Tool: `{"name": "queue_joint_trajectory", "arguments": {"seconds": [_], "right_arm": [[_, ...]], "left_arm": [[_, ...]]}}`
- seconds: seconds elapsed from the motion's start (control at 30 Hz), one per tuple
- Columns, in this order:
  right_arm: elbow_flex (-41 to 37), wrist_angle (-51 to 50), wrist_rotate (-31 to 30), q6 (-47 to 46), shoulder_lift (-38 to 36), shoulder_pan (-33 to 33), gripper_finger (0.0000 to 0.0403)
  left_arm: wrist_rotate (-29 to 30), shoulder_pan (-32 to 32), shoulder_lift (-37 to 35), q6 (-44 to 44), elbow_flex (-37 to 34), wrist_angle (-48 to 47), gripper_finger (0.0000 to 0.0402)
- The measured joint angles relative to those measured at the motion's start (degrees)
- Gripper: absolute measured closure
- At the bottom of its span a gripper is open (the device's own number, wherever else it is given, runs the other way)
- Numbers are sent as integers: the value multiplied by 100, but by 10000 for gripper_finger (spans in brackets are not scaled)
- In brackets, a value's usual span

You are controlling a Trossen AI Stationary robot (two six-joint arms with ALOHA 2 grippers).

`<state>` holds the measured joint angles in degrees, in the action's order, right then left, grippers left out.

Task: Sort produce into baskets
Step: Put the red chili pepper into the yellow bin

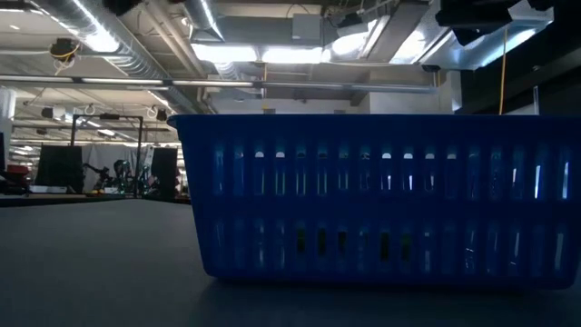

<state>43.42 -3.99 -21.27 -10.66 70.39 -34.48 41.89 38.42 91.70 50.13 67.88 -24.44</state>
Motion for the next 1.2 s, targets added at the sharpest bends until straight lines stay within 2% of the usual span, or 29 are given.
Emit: {"name": "queue_joint_trajectory", "arguments": {"seconds": [0.3,0.47,0.6,0.7,0.8,1.03,1.2], "right_arm": [[0,709,-359,338,0,2,251],[7,1318,-326,494,178,204,251],[7,2171,-162,624,574,531,251],[4,3000,-108,747,916,736,251],[7,3696,228,973,1214,937,251],[5,4421,288,921,1430,1229,251],[7,4488,431,913,1430,1399,251]], "left_arm": [[51,-501,15,-1658,0,1396,366],[62,-768,15,-2575,0,2291,366],[60,-940,15,-3027,2,2825,366],[60,-1034,15,-3242,2,2999,366],[57,-1123,15,-3291,2,3031,366],[55,-1199,15,-3356,2,3026,366],[54,-1198,17,-3373,2,3026,366]]}}
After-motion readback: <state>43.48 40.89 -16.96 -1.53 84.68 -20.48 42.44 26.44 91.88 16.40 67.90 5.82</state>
